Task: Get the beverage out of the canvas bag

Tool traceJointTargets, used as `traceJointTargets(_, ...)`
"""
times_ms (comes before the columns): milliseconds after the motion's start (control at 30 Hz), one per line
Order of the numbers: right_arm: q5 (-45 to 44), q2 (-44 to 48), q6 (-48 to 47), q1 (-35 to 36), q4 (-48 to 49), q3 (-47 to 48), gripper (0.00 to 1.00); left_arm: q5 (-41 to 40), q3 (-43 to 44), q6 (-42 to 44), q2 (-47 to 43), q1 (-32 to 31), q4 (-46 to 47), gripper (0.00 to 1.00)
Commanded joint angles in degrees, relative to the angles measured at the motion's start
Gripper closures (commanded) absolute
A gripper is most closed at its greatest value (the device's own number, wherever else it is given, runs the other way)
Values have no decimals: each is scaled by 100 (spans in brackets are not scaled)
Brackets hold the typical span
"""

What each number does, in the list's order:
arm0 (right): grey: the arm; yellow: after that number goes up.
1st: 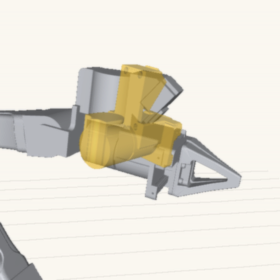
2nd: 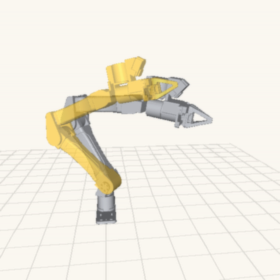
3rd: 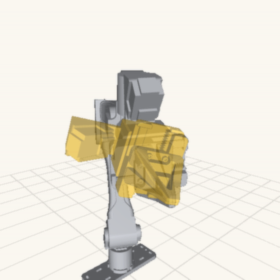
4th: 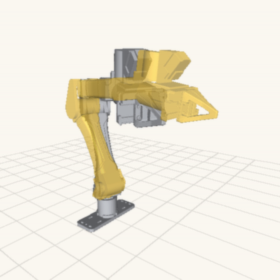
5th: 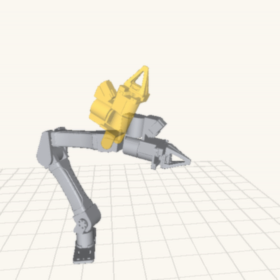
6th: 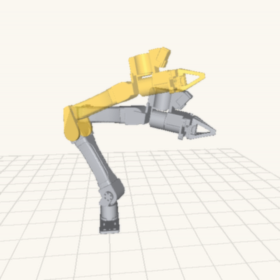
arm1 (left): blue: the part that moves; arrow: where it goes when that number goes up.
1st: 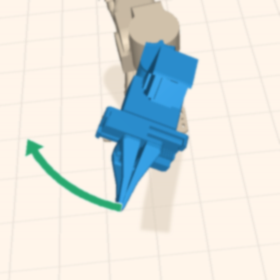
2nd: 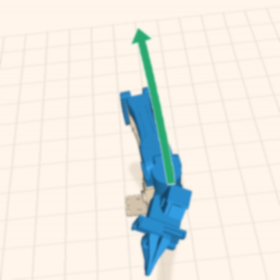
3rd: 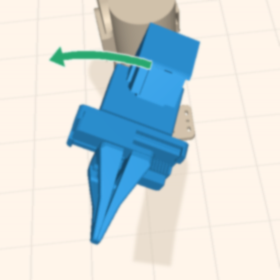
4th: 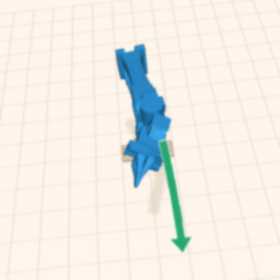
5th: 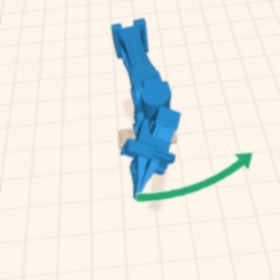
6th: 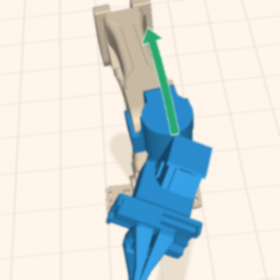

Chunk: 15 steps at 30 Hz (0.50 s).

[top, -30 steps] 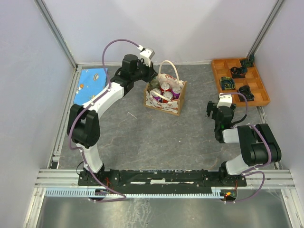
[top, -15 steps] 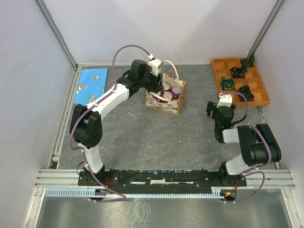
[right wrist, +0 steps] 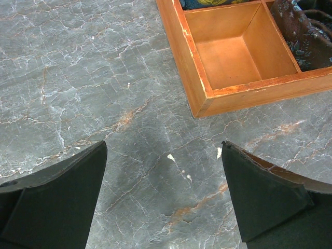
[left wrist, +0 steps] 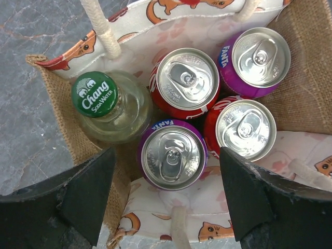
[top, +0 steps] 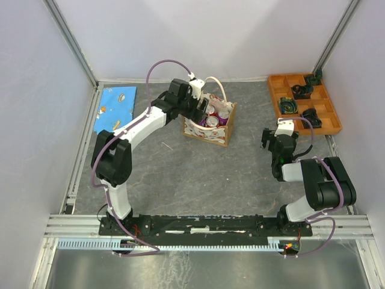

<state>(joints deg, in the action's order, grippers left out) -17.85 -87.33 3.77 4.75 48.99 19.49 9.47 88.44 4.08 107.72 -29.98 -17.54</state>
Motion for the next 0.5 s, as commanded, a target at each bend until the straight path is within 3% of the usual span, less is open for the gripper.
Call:
traceJointTargets(0,-39,67,36,-22,172,91,1,-138,108,355,170,-9,-165,12)
traceJointTargets(467,-44,75,32,-18,172,91,1,-62,96,485,378,-10,-510,13)
